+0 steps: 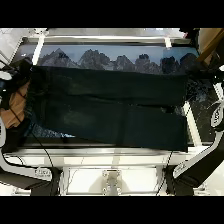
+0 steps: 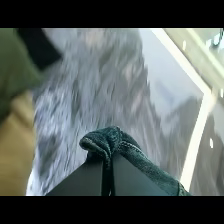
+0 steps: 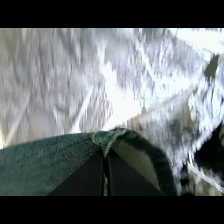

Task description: Fold the clothes and pants, and hang the long-sleeved shirts on hangers.

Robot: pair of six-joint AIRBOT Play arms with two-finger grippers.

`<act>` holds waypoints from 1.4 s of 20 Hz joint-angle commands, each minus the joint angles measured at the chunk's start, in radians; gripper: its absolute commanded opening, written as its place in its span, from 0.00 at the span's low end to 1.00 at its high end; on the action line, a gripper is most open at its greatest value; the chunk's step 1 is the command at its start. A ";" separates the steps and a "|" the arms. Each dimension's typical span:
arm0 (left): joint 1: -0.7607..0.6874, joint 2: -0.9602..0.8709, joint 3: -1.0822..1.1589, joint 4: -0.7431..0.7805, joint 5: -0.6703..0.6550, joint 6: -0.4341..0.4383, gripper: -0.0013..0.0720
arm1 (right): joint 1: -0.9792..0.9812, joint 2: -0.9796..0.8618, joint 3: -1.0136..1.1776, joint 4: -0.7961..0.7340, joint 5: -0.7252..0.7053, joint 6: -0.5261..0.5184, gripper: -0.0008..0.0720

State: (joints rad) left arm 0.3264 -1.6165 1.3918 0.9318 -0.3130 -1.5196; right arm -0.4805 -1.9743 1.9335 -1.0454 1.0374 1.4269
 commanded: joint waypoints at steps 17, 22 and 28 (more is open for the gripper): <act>0.306 0.764 -0.523 0.422 -0.756 0.022 0.85 | -0.297 0.695 -0.564 0.057 0.449 -0.300 0.58; 0.367 0.688 -0.673 0.338 -0.611 0.024 0.65 | -0.322 0.893 -0.888 0.084 0.416 -0.323 0.58; 0.368 0.438 -0.673 0.097 -0.529 0.143 0.63 | -0.322 1.021 -0.903 0.128 0.422 -0.319 0.58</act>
State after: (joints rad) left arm 0.6888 -1.0794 0.7311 1.1690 -0.8749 -1.4513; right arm -0.7998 -1.0187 1.0557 -0.9421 1.4582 1.1110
